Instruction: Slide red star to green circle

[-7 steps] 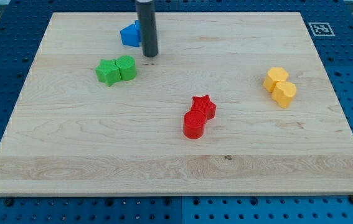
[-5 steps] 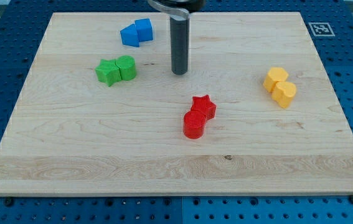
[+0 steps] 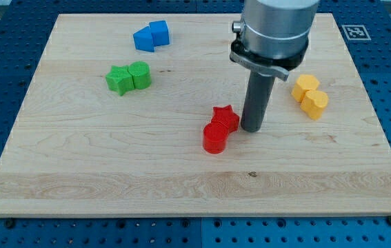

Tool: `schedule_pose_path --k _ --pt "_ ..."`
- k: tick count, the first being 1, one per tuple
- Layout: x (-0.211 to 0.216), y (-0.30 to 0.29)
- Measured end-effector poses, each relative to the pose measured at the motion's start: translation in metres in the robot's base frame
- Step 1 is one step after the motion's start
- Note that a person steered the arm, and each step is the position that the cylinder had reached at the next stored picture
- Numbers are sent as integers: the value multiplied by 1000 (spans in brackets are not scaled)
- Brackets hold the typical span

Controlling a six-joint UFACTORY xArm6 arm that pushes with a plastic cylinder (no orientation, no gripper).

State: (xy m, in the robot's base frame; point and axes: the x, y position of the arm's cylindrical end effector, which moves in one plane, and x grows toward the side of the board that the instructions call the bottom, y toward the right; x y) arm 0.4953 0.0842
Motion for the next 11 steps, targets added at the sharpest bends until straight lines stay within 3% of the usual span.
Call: schedule_pose_path --k 2,4,5,7,9,10,11 --pt "8 -28" --pt "-27 -91" --pt "-49 -95" --pt "-61 -95" --pt "-110 -95" --pt "-112 -90" --pt "-112 -49"
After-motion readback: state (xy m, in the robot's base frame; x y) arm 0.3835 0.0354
